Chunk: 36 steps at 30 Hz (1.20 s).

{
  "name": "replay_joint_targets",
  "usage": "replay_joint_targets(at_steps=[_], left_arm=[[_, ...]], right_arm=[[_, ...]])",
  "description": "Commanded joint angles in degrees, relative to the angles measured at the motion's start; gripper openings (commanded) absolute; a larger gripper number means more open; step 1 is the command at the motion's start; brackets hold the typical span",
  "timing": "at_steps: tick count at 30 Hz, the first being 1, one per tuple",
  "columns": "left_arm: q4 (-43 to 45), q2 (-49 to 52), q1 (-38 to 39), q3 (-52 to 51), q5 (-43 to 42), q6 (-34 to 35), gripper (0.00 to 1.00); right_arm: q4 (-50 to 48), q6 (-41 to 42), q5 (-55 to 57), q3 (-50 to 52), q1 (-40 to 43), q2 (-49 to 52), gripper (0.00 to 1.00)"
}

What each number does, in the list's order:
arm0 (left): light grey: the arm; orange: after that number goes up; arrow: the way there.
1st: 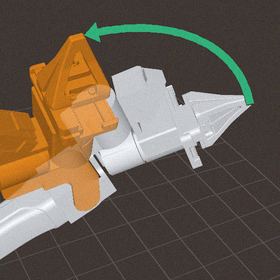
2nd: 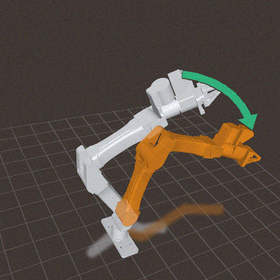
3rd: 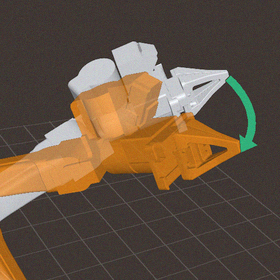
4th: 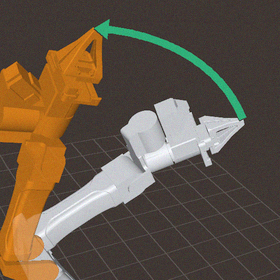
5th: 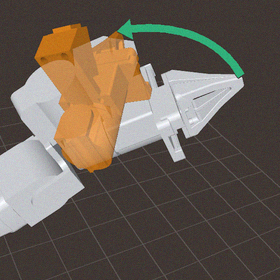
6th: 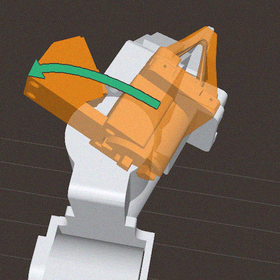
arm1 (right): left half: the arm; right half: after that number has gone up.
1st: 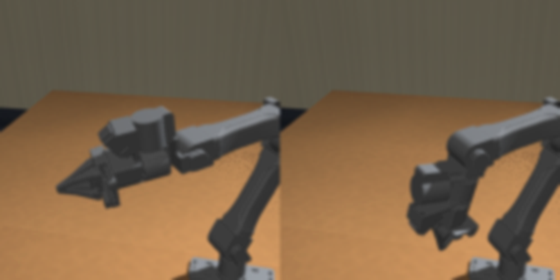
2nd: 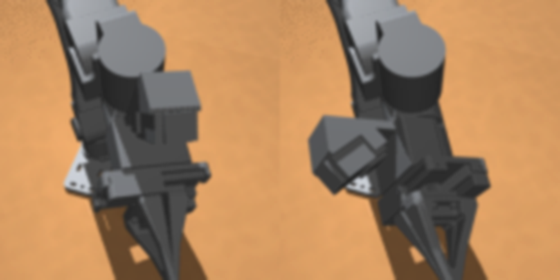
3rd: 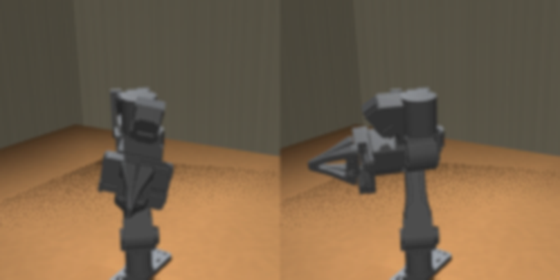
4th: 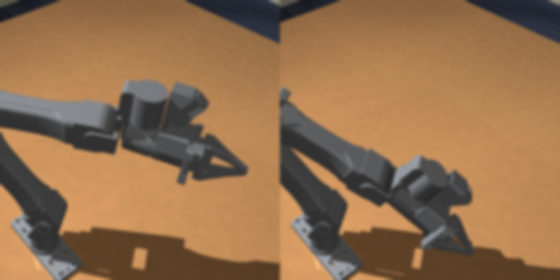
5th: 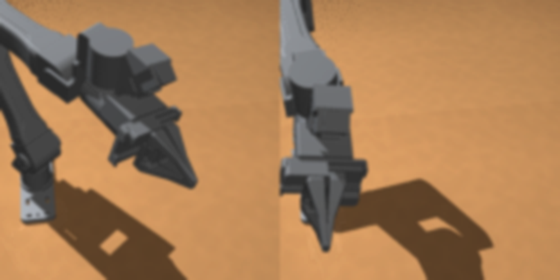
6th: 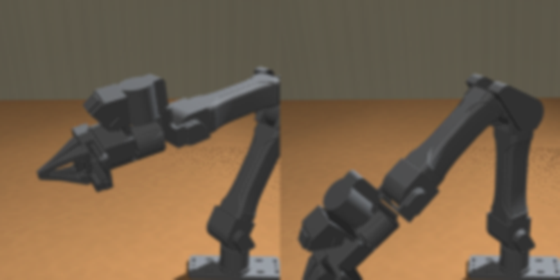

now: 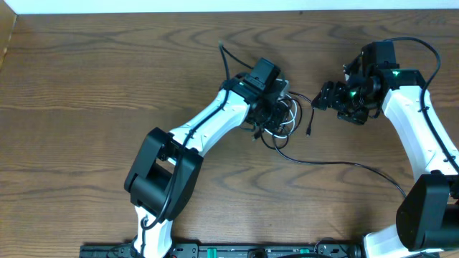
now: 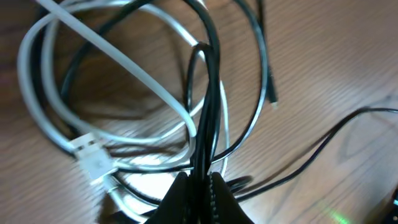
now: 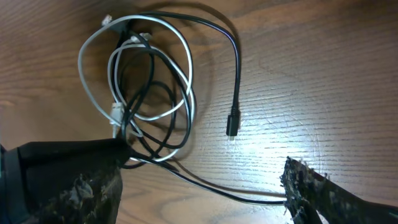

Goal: Untangle cables

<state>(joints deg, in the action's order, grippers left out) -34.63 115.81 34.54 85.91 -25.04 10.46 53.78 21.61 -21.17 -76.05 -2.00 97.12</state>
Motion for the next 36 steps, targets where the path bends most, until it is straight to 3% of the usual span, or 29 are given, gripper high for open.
replay_joint_targets(at_steps=[1,9,13,23,30,34,36], left_arm=[[-2.27,-4.28,-1.84,2.29,1.51,-0.37,0.07],[-2.8,-18.73,-2.99,2.49,-1.29,-0.68,0.08],[-2.78,-24.35,-2.99,2.49,-1.29,-1.73,0.08],[-3.43,-27.89,-4.17,2.45,-1.29,-1.62,0.07],[-5.27,-27.96,-7.23,2.47,-1.84,2.05,0.07],[-5.79,-27.96,-10.62,2.47,-12.87,2.29,0.08],[-5.77,-27.96,-11.78,2.47,-17.59,2.32,0.07]], right_arm=[[-0.04,-1.09,-0.24,-0.63,-0.57,-0.13,0.79],[-1.6,-5.68,-4.7,-0.63,-1.42,-0.13,0.77],[-3.72,-11.72,-13.51,-0.63,-1.42,-0.13,0.77],[-7.54,-14.14,-25.75,-0.63,-1.44,-0.13,0.79],[-8.04,-31.04,-26.77,-0.26,-3.23,0.0,0.81],[-10.82,-40.68,-33.66,-0.07,-5.11,1.14,0.81],[-12.94,-40.72,-33.18,-0.07,-6.01,1.77,0.8]])
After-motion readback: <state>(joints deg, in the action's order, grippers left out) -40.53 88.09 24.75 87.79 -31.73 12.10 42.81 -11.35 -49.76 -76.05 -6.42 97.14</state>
